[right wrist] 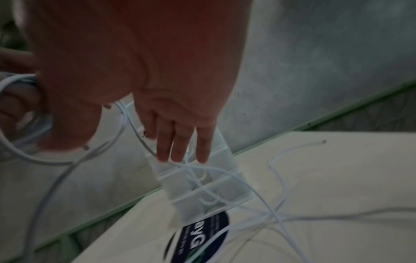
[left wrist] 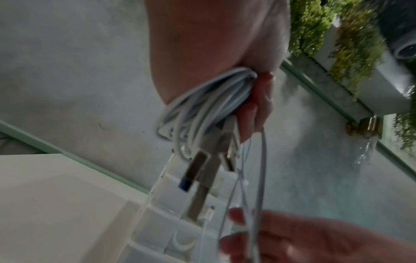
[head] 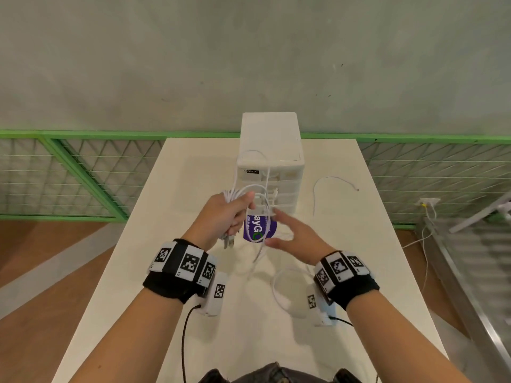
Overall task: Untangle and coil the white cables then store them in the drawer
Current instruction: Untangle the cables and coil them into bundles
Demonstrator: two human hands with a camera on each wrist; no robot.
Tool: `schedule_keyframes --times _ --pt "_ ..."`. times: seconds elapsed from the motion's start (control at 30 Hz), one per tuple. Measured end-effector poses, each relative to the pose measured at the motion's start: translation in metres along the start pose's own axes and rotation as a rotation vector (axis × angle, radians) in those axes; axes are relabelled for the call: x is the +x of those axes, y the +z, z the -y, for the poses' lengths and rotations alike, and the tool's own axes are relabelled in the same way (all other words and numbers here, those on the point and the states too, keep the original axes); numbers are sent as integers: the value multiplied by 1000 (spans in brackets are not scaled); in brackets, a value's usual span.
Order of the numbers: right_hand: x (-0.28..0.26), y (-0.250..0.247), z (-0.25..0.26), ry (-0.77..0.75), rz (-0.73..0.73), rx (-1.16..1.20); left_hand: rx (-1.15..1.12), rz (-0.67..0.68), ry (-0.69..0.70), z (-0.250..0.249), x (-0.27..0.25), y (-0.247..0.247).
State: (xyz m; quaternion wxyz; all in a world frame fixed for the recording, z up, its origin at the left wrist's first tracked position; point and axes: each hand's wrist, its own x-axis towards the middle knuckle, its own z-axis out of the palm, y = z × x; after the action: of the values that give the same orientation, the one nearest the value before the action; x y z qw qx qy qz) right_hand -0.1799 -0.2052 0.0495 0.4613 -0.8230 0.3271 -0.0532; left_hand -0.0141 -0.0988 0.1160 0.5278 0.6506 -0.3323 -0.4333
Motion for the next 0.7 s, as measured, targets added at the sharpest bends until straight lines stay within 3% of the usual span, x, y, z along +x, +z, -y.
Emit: schedule_keyframes --times 0.4,0.5,0.57,0.7 --pt "-2 21 7 -115 -115 120 44 168 34 -14 -10 -2" --pt "0 20 -1 -58 -138 322 101 57 42 -8 -4 -6" --pt "-1 10 -9 11 -250 372 125 -79 37 -3 0 -18" --pt "-2 -14 -37 117 -441 173 0 -264 -19 2 4 -45"
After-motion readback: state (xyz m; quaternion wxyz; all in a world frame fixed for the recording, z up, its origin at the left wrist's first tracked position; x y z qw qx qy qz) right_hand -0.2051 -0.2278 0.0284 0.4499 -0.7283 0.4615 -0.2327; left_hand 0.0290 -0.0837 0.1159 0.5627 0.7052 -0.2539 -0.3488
